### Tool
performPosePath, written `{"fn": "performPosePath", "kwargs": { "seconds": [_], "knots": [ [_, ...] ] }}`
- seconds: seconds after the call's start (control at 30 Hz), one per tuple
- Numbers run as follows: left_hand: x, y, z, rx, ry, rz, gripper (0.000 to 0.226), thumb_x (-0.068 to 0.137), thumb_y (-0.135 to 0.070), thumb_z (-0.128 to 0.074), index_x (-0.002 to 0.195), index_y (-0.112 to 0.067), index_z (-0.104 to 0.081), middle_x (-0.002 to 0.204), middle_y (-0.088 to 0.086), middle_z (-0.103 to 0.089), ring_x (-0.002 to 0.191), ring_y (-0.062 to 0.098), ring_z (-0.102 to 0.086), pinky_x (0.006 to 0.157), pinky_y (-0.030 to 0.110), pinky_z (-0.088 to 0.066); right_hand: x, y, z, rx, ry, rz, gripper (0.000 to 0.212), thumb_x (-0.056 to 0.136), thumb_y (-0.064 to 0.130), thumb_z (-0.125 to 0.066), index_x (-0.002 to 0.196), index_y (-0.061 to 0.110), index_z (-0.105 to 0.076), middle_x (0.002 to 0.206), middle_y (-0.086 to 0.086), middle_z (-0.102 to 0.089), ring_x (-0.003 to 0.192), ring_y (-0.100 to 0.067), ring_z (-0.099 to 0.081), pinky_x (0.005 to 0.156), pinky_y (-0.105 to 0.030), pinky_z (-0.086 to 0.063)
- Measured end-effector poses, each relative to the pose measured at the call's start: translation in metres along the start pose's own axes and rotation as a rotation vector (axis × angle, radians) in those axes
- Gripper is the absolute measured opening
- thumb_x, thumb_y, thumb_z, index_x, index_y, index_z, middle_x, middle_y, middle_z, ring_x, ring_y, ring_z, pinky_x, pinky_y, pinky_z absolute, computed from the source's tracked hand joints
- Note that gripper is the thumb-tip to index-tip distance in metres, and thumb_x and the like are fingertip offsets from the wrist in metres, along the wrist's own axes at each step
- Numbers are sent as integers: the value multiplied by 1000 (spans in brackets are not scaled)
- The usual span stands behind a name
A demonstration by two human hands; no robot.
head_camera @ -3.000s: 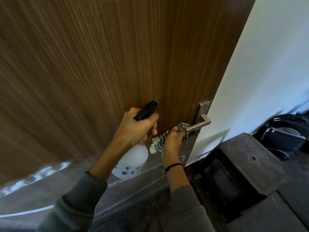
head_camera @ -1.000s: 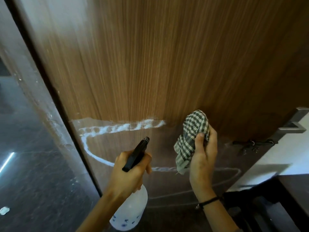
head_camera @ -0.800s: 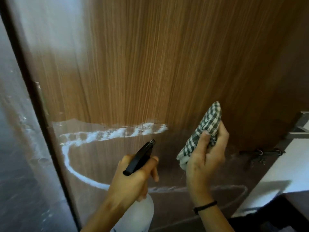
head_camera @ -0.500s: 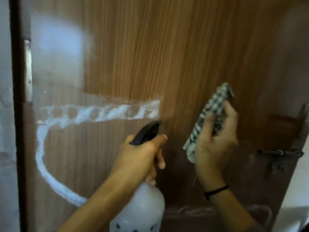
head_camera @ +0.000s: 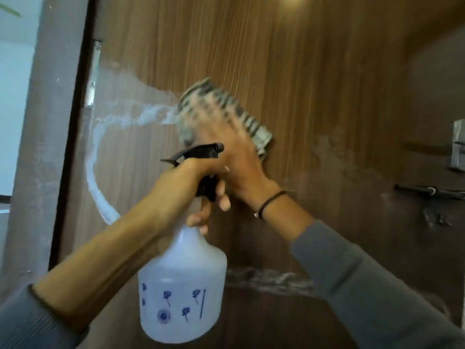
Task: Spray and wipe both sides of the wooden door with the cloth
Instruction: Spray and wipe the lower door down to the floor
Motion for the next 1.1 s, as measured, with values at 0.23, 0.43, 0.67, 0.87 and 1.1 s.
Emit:
{"fn": "performPosePath", "kwargs": {
  "seconds": [0.23, 0.43, 0.67, 0.87, 1.1],
  "knots": [
    [-16, -12, 11, -209, 67, -67, 41, 95, -22, -49, 59, -2, -53, 66, 24, -62, 20, 20, -30, 33, 26, -38, 3, -97, 43, -107, 15, -79, 55, 107, 34, -31, 161, 21, -24, 169, 1, -16, 157, -16, -7, 126, -49, -12],
    [-12, -24, -1, -188, -4, -128, 40, 96, -20, -48, 60, -3, -51, 64, 21, -62, 22, 17, -28, 32, 24, -35, 17, -53, 23, -153, -9, -3, 55, 106, 35, -32, 159, 21, -29, 168, -3, -21, 157, -23, -10, 124, -52, -16],
    [-11, -21, 2, -204, -46, -126, 40, 93, -26, -55, 57, -9, -57, 71, 21, -64, 25, 16, -29, 34, 24, -37, -29, -93, 45, -115, 72, 155, 57, 104, 31, -37, 159, 26, -27, 168, 3, -18, 156, -17, -9, 126, -49, -14],
    [-22, -19, 13, -212, -136, -119, 37, 92, -26, -57, 58, -12, -53, 67, 14, -61, 27, 15, -29, 36, 25, -36, 0, -62, 30, -117, -10, -74, 55, 106, 35, -31, 160, 23, -27, 169, 2, -17, 157, -19, -7, 126, -49, -11],
    [-38, -12, 37, -361, -470, -77, 41, 93, -24, -56, 55, -16, -42, 49, 4, -44, 30, 14, -29, 36, 24, -39, 3, -63, 38, 292, 7, -37, 49, 108, 25, -35, 157, 24, -33, 164, 3, -31, 154, -11, -16, 128, -41, -12]
  ]
}}
Point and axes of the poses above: each hand's wrist, its own x-axis towards the middle knuckle, its own z-axis out of the back of the hand, y = z × x, the point moved 3 cm from there along x, towards the middle knuckle
